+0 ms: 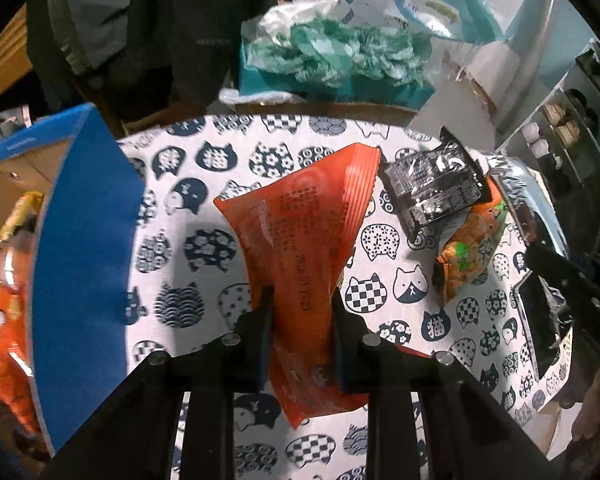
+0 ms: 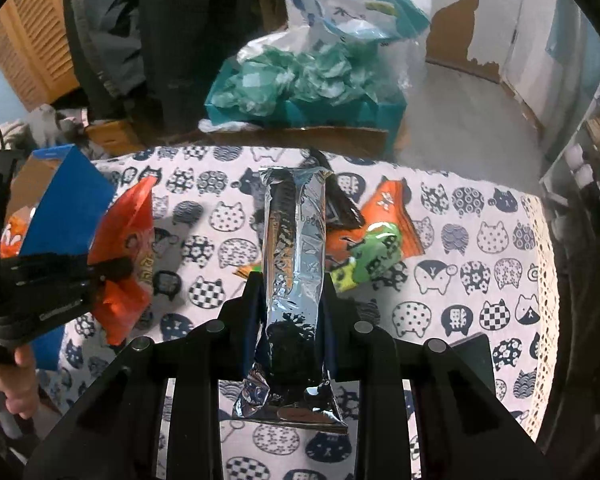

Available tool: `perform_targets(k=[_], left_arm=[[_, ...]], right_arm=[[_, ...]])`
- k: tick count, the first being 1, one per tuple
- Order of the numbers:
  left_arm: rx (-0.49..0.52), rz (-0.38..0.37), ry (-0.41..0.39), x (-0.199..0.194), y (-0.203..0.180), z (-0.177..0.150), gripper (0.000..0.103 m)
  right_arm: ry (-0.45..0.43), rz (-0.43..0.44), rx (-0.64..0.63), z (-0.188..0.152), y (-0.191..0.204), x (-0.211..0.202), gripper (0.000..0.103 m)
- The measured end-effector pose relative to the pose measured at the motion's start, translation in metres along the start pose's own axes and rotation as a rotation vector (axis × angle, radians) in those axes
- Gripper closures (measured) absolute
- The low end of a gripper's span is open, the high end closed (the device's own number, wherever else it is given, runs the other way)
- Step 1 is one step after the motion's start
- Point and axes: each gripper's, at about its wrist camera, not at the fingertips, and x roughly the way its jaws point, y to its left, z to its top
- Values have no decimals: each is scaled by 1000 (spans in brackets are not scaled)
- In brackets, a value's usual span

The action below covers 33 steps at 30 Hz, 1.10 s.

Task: Organize snacks
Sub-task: 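Carry both snacks into the box and open both tools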

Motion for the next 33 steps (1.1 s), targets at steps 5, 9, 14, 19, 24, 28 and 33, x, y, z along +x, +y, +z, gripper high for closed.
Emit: perform_targets(k=[5,9,14,19,24,28,33], left_arm=[[14,12,-46,-27,6,-1,79],[30,7,-71,-48,10,-5,79],[24,7,-95,-68,23,-7,79],[11,-6,-113,-89,34,-11,79],[20,4,-144,-110,46,-16,79],[19,16,-165,-126,62,-19,79],[23,52,-189,-140,84,-23,79]], right_arm=[[-20,6,-21,7,17,-8,78],[-39,16,-45,14,33,-15,78],[-47,35,-71,20,53,-17,78],[-62,54,-105,26,76,-23,78],[-74,93,-128,33,99,-28,78],[-70,122,-133,38,115,-28,78],[-62,155,-149,44,137,-26,78]])
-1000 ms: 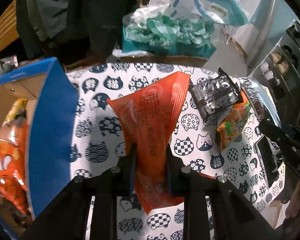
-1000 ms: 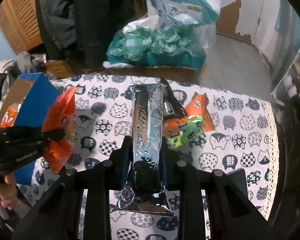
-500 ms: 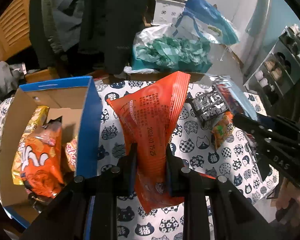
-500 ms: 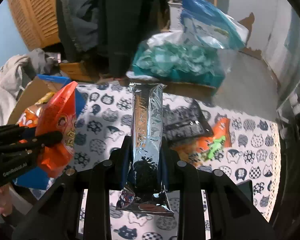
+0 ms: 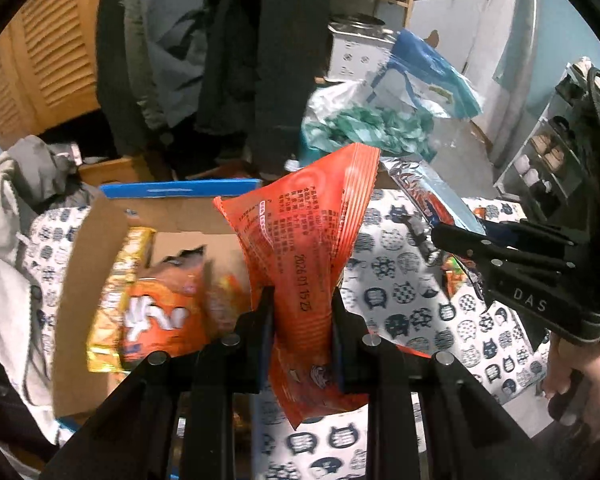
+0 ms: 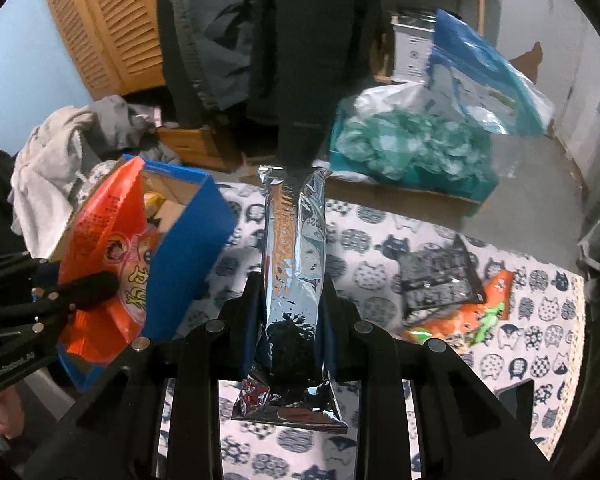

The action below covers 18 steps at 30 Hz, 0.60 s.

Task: Organize snacks
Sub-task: 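Carry both snacks into the box and open both tools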

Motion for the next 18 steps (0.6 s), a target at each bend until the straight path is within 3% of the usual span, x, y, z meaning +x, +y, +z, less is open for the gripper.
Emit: perform_targets(k=[18], left_arm=[[-126,69,-54,-23,98,-17,79]], right_arm=[[58,124,-55,25,78,35,78]])
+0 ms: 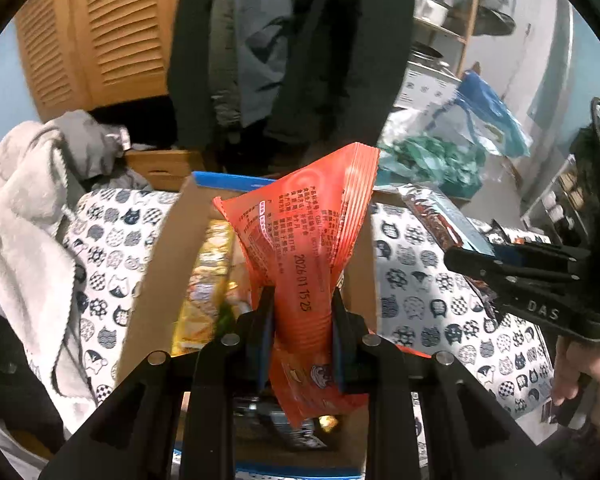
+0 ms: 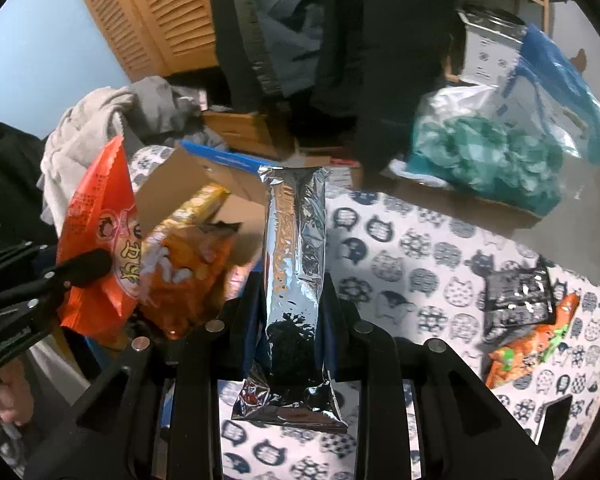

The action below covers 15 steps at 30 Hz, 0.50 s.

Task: Organize snacks
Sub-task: 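Carry both snacks into the box and open both tools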

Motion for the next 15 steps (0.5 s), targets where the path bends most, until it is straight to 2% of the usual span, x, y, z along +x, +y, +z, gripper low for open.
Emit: perform_targets(k=[8,15], left_arm=[[-68,26,-15,0,35,-3,79],[-62,94,-27,2,52,-7,79]], right_arm=[[18,36,-46,12,40,19,78],[48,53,-45,19,61,40,78]])
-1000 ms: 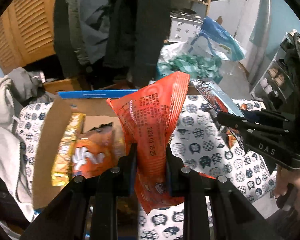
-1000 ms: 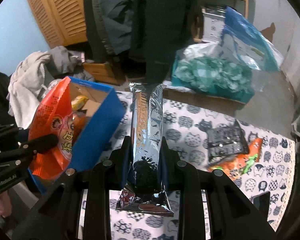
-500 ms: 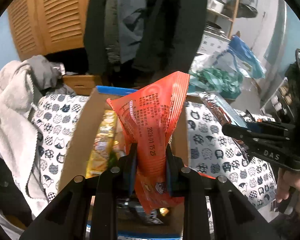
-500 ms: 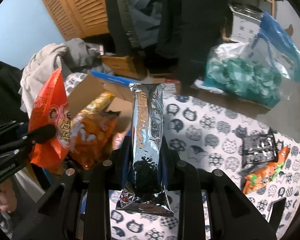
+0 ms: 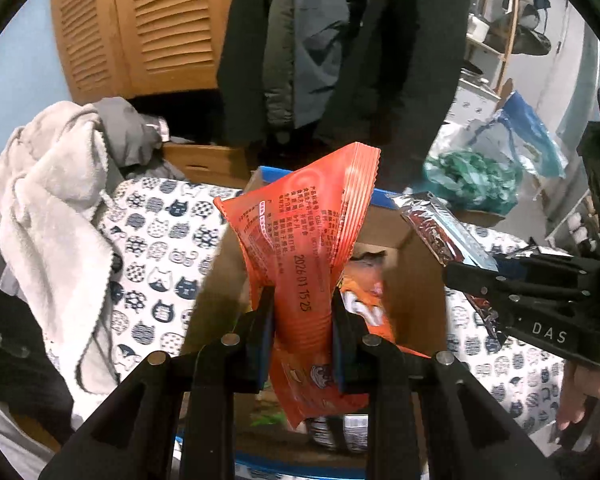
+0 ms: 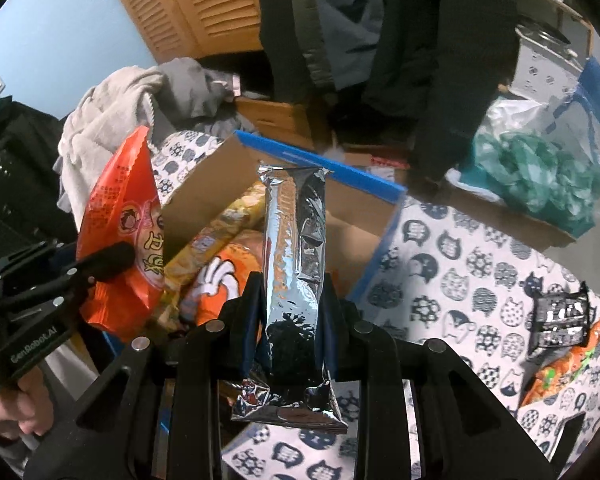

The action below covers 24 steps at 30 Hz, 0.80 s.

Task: Organize snacks
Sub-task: 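Carry both snacks into the box and open both tools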

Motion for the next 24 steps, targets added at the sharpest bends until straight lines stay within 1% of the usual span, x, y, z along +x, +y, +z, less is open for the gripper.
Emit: perform_targets(k=[8,13,14,16,17,18,19,21,23,24], left_arm=[[-50,17,65,26,22,-11,79],[-66,13,73,28,26,-13,78],[-68,11,73,28,26,-13,76],[-73,7,78,29,25,-13,75],[-74,6,83,30,25,-13,73],[-75,1,89,30,24,-13,72],[-74,-6,93,30,23,-13,70],[-68,-10,94,29,19,-13,67],[-59,-7,87,27,15,-13,58],[-53,-7,80,25,11,-12,56]], right_arm=[[36,9,40,4,5,23,78],[43,27,48,5,9,28,77],[40,29,44,5,9,27,76],[38,33,36,3,10,26,76],[40,36,37,3,10,26,76],[42,38,37,2,10,25,72],[41,38,37,1,9,24,66],[32,36,42,0,7,20,58],[24,34,50,-1,5,15,56],[21,34,53,-1,4,13,52]])
